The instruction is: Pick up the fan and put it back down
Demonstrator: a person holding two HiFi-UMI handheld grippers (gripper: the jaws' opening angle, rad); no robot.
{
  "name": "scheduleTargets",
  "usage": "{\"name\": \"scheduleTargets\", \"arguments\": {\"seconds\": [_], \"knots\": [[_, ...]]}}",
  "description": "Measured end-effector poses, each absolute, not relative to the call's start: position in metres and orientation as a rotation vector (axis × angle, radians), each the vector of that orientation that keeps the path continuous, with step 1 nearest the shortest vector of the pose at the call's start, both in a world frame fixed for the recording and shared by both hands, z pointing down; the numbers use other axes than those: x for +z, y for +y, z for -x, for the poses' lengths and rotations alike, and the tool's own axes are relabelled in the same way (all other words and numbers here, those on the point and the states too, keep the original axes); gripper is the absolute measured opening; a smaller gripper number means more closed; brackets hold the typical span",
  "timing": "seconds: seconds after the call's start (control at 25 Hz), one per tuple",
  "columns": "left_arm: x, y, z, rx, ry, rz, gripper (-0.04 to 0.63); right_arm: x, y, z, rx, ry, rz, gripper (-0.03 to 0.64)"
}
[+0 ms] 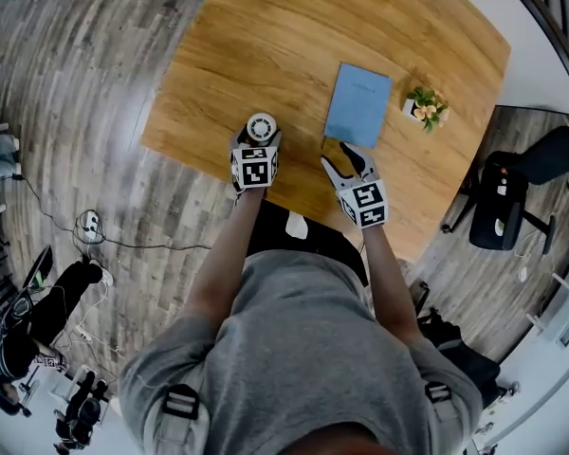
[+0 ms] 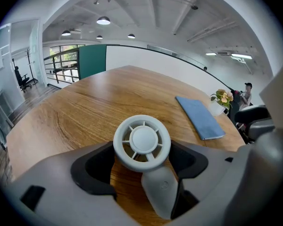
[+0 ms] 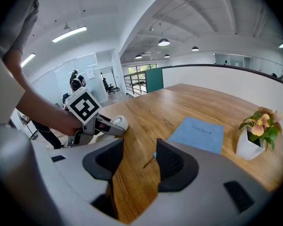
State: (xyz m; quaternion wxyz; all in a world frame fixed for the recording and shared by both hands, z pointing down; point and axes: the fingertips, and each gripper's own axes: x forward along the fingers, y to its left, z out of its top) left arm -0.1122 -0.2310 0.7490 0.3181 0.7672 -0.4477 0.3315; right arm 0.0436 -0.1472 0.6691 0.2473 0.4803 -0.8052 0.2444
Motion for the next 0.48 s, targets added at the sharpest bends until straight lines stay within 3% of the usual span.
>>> {"name": "scheduleTargets", "arguments": {"seconds": [0.48], "knots": [[0.751, -0.233, 0.111, 0.841, -1.152, -2.044, 0.373, 0.672, -0.142, -0.031, 0.65, -2.191, -1.308, 0.225]]}}
